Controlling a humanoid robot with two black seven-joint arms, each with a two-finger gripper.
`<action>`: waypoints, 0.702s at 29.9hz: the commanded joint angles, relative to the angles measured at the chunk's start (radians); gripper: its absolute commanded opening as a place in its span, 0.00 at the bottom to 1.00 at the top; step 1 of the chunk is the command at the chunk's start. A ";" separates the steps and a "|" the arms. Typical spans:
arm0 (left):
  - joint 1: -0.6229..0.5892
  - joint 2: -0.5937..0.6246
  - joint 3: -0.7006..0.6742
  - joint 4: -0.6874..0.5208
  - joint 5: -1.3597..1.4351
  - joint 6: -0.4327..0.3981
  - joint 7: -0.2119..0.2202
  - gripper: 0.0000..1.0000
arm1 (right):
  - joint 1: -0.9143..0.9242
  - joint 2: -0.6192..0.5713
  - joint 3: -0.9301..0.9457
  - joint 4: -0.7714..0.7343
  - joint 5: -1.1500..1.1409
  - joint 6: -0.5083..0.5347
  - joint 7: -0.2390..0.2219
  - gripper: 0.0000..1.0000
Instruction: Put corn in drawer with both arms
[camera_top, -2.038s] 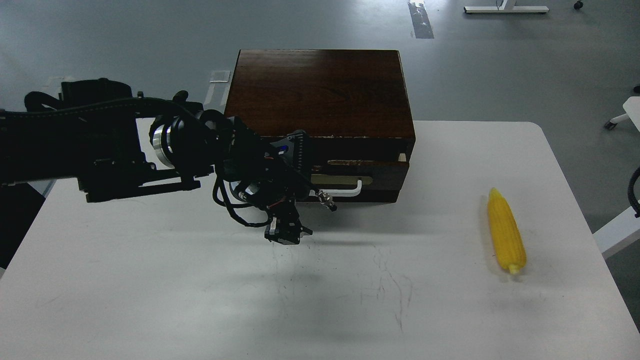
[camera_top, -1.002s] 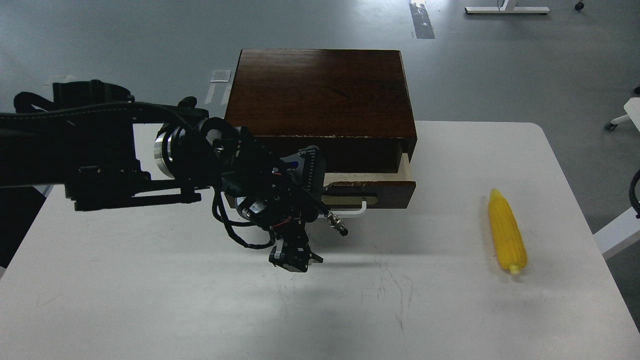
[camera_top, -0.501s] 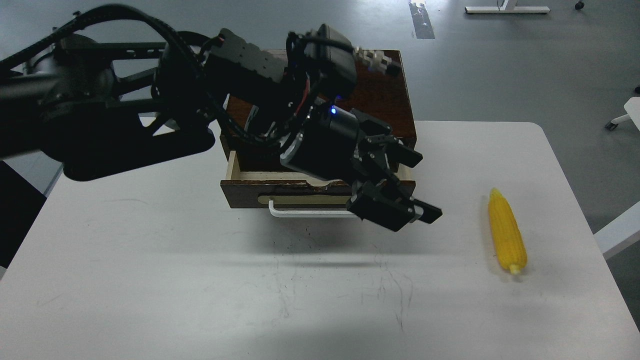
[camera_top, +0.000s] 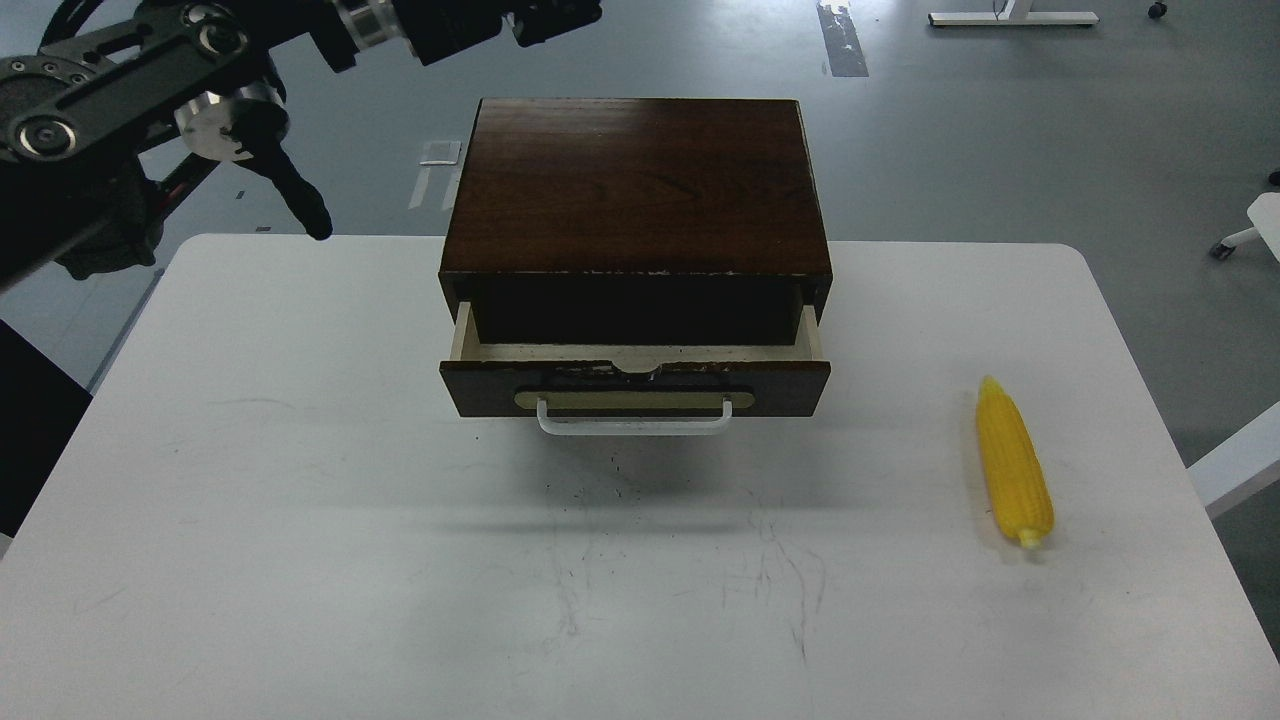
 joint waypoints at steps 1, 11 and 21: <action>0.048 0.008 -0.080 0.075 -0.206 0.000 0.000 0.98 | 0.056 0.007 -0.094 0.001 -0.110 0.000 -0.001 1.00; 0.244 0.040 -0.199 0.158 -0.484 0.000 0.000 0.98 | 0.122 0.070 -0.361 0.021 -0.306 0.000 -0.003 1.00; 0.321 0.044 -0.282 0.160 -0.507 0.000 0.000 0.98 | 0.131 0.032 -0.431 0.323 -0.725 0.000 -0.054 1.00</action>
